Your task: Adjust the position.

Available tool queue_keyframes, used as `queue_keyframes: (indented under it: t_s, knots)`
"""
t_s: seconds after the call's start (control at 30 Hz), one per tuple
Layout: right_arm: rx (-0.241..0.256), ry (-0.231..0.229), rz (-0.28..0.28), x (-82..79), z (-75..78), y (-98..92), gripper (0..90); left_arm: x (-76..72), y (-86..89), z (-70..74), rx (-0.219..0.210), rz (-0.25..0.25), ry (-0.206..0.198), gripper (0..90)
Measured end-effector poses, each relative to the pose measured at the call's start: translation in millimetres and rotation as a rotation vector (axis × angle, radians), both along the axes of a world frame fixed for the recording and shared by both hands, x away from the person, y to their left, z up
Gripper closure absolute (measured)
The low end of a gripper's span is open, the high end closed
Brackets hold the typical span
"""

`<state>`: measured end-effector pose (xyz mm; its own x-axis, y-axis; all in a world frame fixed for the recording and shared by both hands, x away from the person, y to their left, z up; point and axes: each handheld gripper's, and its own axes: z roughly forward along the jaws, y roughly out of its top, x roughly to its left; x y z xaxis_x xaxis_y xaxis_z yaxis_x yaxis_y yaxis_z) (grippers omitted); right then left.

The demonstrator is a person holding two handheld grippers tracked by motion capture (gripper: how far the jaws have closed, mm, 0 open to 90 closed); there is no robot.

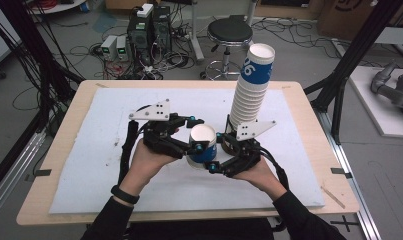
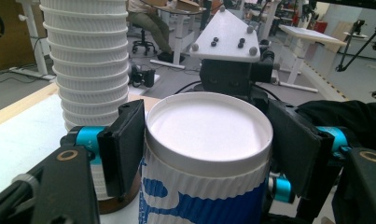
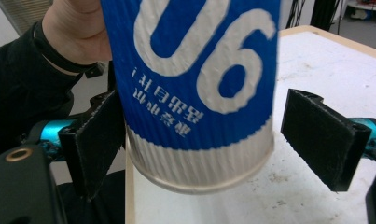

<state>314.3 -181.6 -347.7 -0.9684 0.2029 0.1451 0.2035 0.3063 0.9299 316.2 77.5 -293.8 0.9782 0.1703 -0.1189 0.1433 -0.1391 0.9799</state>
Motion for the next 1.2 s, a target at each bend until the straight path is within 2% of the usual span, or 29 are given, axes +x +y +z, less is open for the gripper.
queue_keyframes:
  t_s: [0.23, 0.4, 0.53, 0.67, 0.8, 0.93, 1.0, 1.13, 1.2]
  knots:
    - [-0.008, 0.021, 0.014, -0.4, -3.2, 5.3, 14.0, -0.7, -5.3, -1.5, 0.003, -0.012, -0.003, 30.6]
    - [-0.022, -0.003, 0.026, -0.7, -2.8, 5.6, 18.5, -0.8, -7.3, -2.3, 0.012, -0.011, 0.002, 30.7]
    - [-0.042, -0.009, 0.033, -0.1, -2.5, 4.3, 21.2, 0.0, -6.0, -1.8, 0.038, -0.013, 0.009, 29.9]
    - [-0.075, -0.024, 0.039, 0.7, -0.2, 2.9, 23.0, 0.5, -3.2, 1.8, 0.096, -0.006, 0.016, 24.7]
    - [-0.105, -0.027, 0.040, 1.9, 2.0, 0.9, 24.1, -0.8, -2.3, 5.8, 0.139, -0.016, 0.029, 23.5]
    - [-0.198, -0.018, 0.072, 1.7, 1.8, 4.5, 24.2, -3.1, -3.6, 9.4, 0.236, -0.032, 0.017, 22.8]
    - [-0.227, -0.025, 0.078, 1.3, 0.5, 6.7, 24.2, -3.0, -4.1, 9.1, 0.263, -0.041, 0.017, 23.0]
    - [-0.245, -0.015, 0.086, 0.9, -0.4, 8.2, 24.3, -1.8, -8.1, 6.0, 0.321, -0.055, 0.027, 23.6]
    - [-0.252, -0.018, 0.092, 0.6, 0.0, 8.3, 24.3, -1.6, -9.3, 4.7, 0.341, -0.054, 0.021, 27.9]
